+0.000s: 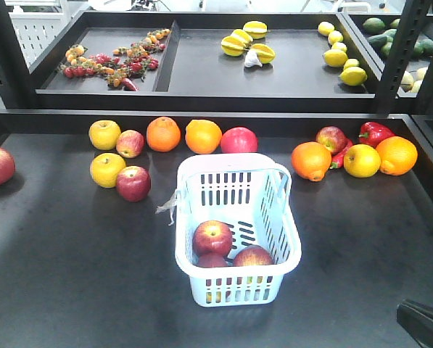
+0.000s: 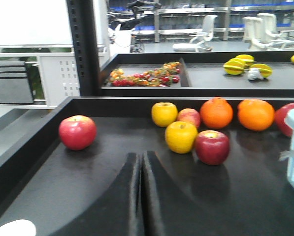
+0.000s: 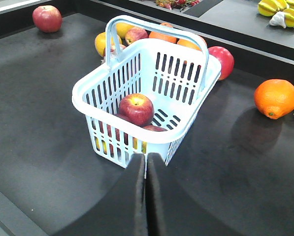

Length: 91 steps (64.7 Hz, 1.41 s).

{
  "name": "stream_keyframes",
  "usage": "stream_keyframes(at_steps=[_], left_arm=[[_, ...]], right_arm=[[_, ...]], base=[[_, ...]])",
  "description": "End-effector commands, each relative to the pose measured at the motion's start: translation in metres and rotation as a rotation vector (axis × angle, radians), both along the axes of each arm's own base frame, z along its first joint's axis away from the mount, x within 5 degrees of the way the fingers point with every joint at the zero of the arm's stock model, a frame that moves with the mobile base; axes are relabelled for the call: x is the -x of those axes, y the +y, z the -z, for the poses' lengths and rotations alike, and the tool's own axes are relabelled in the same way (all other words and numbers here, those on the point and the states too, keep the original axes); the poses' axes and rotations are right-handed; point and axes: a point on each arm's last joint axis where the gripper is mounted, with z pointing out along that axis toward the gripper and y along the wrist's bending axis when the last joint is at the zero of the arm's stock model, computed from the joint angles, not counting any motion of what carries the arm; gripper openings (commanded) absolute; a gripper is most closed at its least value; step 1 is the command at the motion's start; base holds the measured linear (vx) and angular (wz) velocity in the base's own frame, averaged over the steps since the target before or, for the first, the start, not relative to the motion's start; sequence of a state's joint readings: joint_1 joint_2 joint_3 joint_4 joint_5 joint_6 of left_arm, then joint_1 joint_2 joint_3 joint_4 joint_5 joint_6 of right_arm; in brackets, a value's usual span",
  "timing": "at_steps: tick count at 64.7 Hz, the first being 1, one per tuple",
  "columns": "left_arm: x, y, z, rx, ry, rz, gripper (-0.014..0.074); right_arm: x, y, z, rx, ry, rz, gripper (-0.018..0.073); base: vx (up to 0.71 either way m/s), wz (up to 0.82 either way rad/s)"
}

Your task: Pick three apples into basket with both arms

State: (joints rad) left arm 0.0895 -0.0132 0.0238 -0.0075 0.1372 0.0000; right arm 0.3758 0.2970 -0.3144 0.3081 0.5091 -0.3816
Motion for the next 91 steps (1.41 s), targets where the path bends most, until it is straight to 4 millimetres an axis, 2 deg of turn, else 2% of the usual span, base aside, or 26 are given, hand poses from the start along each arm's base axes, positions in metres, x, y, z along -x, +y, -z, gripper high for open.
stream_keyframes(at_steps=[1, 91], left_arm=[[0.0, 0.0011, 0.0011, 0.005, -0.063, -0.021, -0.0006], [0.0001, 0.0011, 0.0004, 0.013, -0.067, -0.023, -0.0006]], right_arm=[[-0.0031, -0.0004, -0.0142, -0.044, -0.073, 0.023, -0.0004], [-0.003, -0.0003, -0.0141, -0.044, -0.071, 0.023, -0.0004]], base=[[0.0, 0.0], [0.0, 0.0]])
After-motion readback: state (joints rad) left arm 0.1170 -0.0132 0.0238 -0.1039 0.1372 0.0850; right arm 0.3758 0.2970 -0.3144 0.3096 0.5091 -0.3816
